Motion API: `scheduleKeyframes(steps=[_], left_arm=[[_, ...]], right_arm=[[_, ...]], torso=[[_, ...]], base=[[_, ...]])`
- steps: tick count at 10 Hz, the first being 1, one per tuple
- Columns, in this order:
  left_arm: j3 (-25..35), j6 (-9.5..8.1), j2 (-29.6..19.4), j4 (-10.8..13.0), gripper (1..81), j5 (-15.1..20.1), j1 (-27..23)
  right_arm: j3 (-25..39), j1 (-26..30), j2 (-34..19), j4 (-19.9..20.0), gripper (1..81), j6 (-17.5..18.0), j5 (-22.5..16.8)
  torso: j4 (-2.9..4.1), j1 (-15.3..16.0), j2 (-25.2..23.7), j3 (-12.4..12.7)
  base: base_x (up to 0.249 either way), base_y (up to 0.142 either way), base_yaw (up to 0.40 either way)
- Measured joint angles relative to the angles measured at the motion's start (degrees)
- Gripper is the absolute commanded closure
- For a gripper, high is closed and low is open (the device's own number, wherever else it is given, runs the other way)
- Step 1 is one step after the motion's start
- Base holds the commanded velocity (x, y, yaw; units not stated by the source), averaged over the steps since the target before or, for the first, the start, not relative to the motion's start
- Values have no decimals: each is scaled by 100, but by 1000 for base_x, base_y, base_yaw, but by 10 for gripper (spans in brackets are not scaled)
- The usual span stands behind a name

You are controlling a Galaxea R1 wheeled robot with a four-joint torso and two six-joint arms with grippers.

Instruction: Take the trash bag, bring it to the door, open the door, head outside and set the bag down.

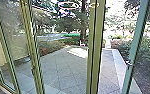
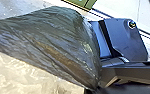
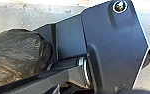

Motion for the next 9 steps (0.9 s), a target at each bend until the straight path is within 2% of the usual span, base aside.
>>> scheduleKeyframes(steps=[9], left_arm=[[-28, 0, 0, -1, 811, 15, -17]], right_arm=[[0, -13, 11, -22, 10, -2, 22]], torso=[[0, 0, -2, 0]], base=[[0, 0, -209]])
